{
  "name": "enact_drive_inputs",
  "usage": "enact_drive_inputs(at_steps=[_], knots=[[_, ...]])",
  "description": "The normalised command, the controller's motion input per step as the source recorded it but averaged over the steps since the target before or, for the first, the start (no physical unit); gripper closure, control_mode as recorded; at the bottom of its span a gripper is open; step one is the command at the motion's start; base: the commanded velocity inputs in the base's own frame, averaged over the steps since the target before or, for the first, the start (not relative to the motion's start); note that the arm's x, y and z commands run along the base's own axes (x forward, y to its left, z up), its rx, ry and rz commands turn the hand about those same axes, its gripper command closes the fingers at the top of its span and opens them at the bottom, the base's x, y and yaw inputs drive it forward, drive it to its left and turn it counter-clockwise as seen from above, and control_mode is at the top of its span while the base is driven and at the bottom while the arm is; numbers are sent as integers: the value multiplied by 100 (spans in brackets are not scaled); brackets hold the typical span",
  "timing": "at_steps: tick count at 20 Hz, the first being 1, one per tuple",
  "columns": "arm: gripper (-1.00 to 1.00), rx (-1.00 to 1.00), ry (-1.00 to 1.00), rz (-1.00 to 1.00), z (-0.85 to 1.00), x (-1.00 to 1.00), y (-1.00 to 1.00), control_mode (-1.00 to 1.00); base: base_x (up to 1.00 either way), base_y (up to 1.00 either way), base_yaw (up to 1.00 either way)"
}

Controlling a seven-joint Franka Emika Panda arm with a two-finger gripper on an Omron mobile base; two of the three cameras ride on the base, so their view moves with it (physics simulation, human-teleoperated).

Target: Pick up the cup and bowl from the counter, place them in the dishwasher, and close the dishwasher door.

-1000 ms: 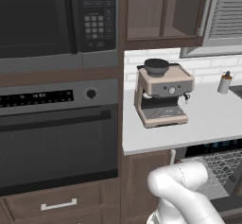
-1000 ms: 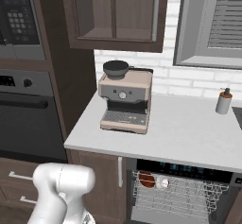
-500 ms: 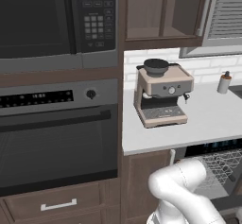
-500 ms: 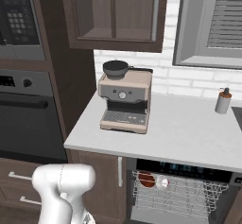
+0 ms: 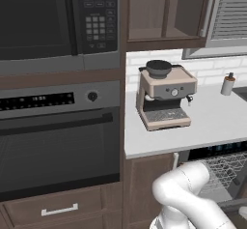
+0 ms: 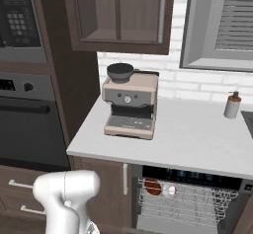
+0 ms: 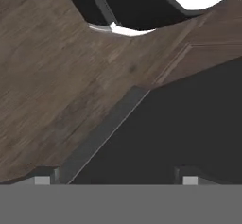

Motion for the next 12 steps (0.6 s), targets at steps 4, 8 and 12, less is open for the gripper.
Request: enact_drive_inputs(at_steps=[4, 8, 12], knots=[[-100, 21, -80, 0, 0, 100, 39, -100, 0, 0, 0], [-100, 19, -81, 0, 0, 100, 39, -100, 0, 0, 0], [-100, 15, -72, 0, -4, 100, 34, -100, 0, 0, 0]])
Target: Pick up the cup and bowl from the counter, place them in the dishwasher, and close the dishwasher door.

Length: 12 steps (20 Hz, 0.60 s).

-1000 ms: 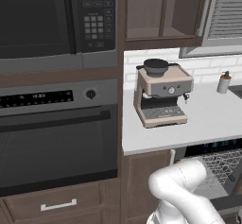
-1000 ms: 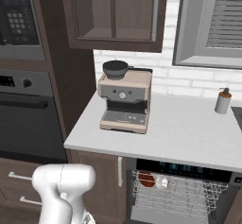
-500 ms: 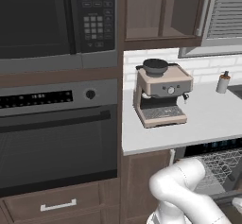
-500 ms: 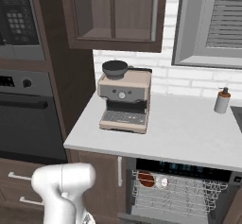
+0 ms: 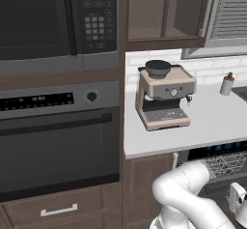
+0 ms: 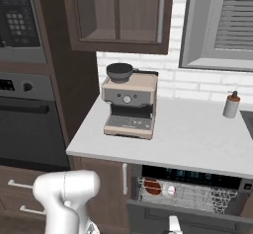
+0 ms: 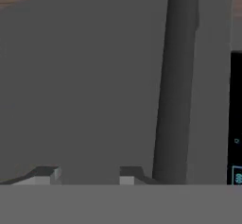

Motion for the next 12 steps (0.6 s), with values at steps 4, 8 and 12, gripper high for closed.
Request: enact_drive_inputs(at_steps=[4, 8, 12], knots=[[-100, 6, -56, 0, -13, 100, 27, -100, 0, 0, 0], [-100, 4, -50, 0, -14, 100, 27, -100, 0, 0, 0], [-100, 0, -44, 0, -10, 100, 24, -100, 0, 0, 0]])
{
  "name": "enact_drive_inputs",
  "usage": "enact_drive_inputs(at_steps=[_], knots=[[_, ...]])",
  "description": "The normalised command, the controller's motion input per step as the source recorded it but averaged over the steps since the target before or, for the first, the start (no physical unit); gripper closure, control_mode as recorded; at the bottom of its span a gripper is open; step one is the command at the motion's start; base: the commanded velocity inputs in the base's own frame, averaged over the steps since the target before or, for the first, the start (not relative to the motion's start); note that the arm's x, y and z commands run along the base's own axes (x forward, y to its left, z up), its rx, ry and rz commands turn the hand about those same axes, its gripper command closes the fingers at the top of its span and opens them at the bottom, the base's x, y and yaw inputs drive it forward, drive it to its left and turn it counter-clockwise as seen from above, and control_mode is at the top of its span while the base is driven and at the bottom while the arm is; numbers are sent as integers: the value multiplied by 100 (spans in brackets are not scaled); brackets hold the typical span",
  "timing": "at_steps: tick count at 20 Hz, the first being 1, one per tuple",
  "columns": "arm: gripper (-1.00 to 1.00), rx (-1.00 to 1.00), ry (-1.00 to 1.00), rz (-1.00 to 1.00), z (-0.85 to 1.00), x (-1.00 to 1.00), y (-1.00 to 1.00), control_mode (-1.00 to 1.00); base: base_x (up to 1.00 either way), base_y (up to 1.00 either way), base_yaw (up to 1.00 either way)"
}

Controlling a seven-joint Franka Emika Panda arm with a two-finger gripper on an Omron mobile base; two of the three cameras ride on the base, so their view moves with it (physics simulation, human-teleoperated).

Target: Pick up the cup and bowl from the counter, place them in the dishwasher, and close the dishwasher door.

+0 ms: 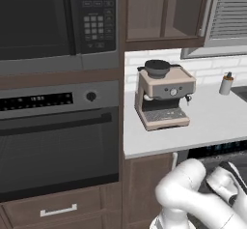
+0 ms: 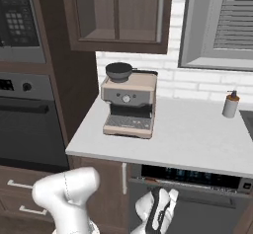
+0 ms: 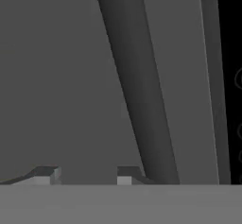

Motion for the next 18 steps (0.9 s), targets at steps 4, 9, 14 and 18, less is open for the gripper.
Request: enact_drive_inputs(at_steps=[4, 9, 14, 18], knots=[[-100, 0, -38, 0, -3, 82, 27, -100, 0, 0, 0], [-100, 0, -27, 0, 0, 32, 22, -100, 0, 0, 0], [-100, 0, -17, 0, 0, 3, 7, -100, 0, 0, 0], [-100, 0, 0, 0, 15, -9, -8, -100, 0, 0, 0]])
